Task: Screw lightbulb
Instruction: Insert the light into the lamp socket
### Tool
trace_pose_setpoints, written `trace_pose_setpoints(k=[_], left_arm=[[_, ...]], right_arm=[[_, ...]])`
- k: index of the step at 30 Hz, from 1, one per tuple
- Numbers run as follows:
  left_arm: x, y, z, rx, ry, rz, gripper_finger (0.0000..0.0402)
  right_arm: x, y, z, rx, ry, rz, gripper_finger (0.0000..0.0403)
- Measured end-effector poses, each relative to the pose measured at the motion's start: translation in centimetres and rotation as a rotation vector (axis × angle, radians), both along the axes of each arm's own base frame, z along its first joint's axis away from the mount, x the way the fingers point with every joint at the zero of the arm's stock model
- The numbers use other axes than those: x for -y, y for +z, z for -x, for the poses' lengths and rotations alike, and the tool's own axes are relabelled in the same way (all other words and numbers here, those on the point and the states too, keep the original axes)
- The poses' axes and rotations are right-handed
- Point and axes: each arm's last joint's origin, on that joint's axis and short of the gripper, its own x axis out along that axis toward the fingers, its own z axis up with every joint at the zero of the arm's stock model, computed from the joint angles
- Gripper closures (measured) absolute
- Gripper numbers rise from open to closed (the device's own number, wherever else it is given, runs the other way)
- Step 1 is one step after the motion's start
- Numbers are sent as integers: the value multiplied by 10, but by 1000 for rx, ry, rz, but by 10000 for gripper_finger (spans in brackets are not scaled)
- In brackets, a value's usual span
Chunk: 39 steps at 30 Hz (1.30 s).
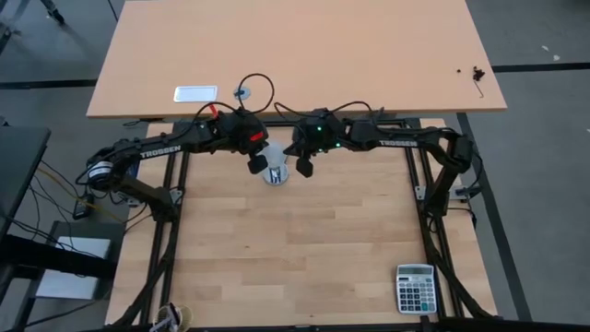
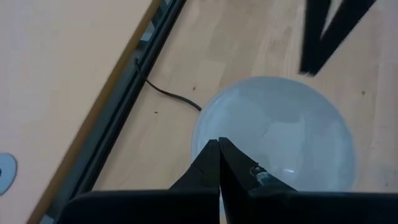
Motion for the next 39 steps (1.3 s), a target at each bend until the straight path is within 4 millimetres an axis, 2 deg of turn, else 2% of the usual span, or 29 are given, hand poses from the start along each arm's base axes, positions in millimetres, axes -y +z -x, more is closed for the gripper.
trace_pose_setpoints(k=[11, 18, 21, 24, 27, 32, 39], left_arm=[[0, -2, 1, -9, 8, 7, 402], [0, -2, 0, 1, 0, 11, 402], [0, -1, -1, 10, 0, 7, 402], [0, -1, -1, 8, 0, 8, 402], [0, -1, -1, 6, -2, 4, 402], [0, -1, -1, 6, -7, -2, 402], [0, -1, -1, 5, -6, -3, 402]], right_arm=[[2, -12, -5, -27, -11, -2, 394], [-12, -20, -17, 8, 109, -51, 394], [-16, -20, -17, 7, 139, -56, 394], [-17, -8, -12, 37, 139, -40, 394], [-9, 5, -5, 64, 71, 1, 394], [1, -1, -4, 33, 21, -3, 394], [-1, -10, -9, 19, 20, -1, 394]])
